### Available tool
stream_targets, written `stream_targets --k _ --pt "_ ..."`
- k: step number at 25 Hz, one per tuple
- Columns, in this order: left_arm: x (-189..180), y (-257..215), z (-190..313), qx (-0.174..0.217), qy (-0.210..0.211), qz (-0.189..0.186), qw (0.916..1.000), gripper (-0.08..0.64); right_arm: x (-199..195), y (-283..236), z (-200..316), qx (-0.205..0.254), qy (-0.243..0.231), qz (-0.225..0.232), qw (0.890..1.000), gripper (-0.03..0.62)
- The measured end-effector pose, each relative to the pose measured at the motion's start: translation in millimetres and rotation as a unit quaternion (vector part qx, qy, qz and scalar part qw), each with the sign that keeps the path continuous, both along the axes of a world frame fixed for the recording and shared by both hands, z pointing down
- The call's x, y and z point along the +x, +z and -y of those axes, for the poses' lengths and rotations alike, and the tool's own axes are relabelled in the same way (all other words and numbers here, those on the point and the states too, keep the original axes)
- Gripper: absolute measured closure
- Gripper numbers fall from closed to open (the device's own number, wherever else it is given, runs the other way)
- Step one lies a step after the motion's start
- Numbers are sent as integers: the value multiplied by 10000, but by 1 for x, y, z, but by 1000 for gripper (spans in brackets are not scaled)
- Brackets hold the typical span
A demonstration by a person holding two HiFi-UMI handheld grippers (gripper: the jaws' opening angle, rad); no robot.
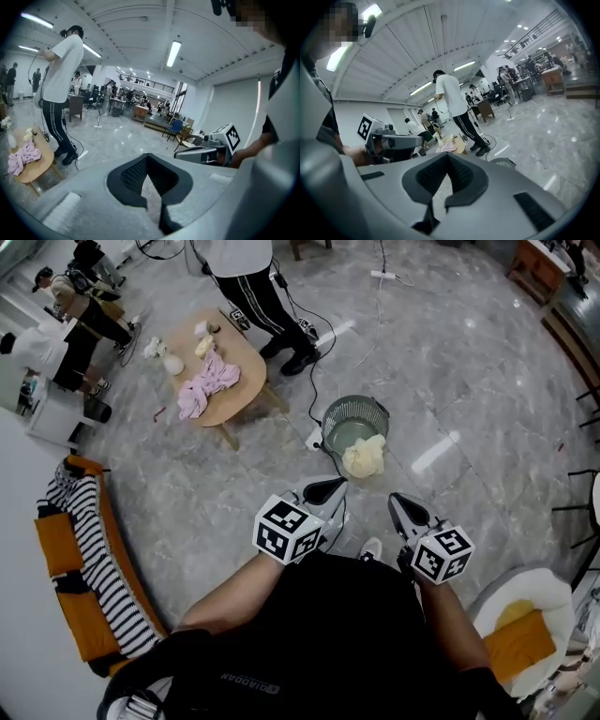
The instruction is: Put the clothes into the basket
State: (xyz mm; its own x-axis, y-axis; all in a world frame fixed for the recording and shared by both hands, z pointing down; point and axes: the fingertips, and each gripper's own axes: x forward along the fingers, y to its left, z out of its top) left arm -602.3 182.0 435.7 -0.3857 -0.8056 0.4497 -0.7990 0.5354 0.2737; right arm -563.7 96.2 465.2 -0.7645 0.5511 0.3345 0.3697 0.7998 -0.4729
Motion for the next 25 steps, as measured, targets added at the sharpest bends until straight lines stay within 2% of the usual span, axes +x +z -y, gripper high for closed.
stream_targets --k 3,7,11,14,18,25 --pt "-7 -4 -10 -13 235 -29 9997 560 -7 1 -16 -47 168 -66 9998 578" --pt "-3 6 -25 -104 620 -151 9979 560 -23 1 -43 -374 332 -148 9986 578" --pt "-5 11 -41 16 686 -340 9971 560 -31 -2 -64 -352 404 -143 9985 578" --pt "-14 11 -48 -24 784 -258 9966 560 -34 -4 -71 -235 431 -84 9988 578" --pt "-26 3 -57 72 718 -126 9973 560 -34 -5 -78 -184 477 -17 9987 578" --pt "-29 3 -68 91 688 -132 9975 560 -30 -7 -86 -121 540 16 9985 578"
